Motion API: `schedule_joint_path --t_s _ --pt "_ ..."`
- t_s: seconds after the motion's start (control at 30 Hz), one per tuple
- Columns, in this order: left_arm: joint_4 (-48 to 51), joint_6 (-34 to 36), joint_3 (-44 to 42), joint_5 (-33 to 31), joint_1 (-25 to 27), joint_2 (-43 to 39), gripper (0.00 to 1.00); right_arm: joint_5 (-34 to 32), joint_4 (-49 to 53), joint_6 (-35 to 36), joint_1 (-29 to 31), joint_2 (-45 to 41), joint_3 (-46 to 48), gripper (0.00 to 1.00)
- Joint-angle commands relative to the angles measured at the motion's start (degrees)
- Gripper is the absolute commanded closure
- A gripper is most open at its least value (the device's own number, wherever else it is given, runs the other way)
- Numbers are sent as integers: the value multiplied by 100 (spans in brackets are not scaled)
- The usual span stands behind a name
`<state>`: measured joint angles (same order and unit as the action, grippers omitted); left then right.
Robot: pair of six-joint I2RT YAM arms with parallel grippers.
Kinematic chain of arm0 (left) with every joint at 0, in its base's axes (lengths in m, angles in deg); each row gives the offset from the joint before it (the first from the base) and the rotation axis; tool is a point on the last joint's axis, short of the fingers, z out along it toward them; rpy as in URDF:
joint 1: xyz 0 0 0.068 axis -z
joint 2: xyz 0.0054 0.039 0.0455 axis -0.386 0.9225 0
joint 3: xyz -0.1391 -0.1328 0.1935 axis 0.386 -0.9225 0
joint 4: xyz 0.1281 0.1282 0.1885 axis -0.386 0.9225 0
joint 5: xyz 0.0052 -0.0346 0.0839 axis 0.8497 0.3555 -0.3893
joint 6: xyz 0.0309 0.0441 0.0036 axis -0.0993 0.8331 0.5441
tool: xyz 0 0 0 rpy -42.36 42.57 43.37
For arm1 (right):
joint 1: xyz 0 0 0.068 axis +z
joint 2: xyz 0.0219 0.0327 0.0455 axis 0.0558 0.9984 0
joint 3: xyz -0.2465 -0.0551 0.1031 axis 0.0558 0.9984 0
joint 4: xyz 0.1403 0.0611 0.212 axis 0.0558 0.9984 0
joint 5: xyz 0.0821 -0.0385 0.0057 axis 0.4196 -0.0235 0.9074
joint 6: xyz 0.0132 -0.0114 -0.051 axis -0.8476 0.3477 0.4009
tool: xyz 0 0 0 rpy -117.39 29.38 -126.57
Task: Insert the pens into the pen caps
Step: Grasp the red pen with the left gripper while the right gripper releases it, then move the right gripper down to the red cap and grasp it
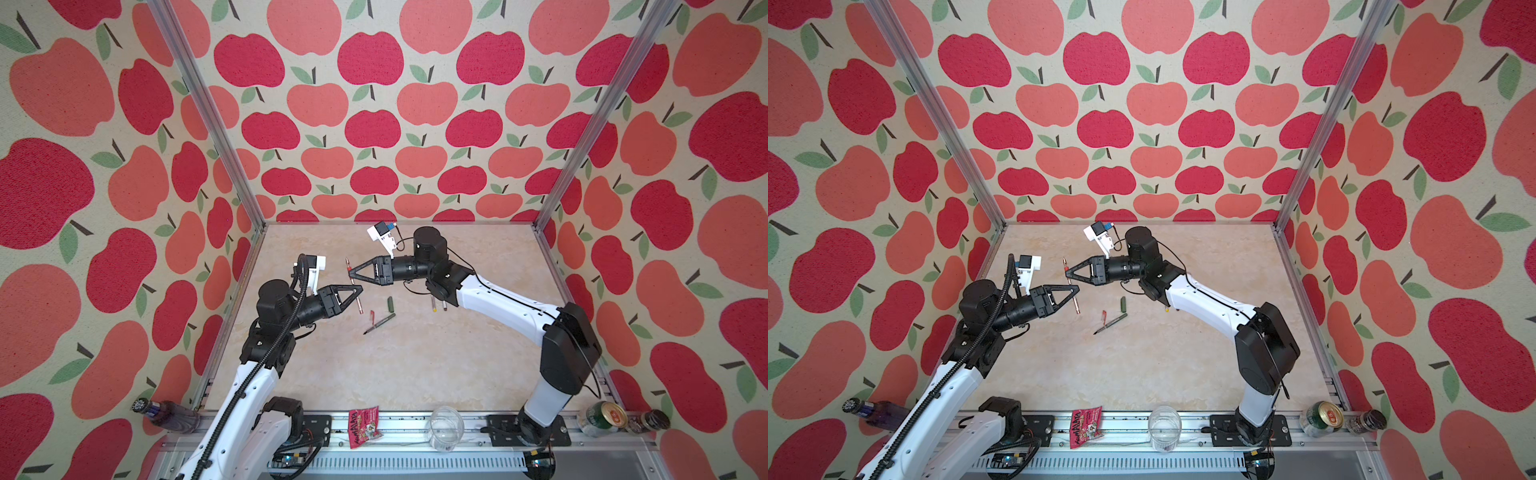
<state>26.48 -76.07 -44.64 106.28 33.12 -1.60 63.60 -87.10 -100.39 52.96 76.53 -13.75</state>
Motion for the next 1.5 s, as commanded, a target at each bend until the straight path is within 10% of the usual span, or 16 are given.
schedule_joint_path --t_s 0.0,0.57,1.0,1.47 --pt "-114 58 98 14 36 8 75 8 -132 9 25 -107 61 98" --pt "1164 846 329 -360 5 -301 96 -393 669 391 -177 -381 79 72" --pt "5452 2069 1047 -2933 -91 -985 97 -4108 6079 2304 149 380 -1488 72" --pt "6005 1273 629 -1743 -67 -1331 96 -5190 7963 2476 946 3067 -3842 69"
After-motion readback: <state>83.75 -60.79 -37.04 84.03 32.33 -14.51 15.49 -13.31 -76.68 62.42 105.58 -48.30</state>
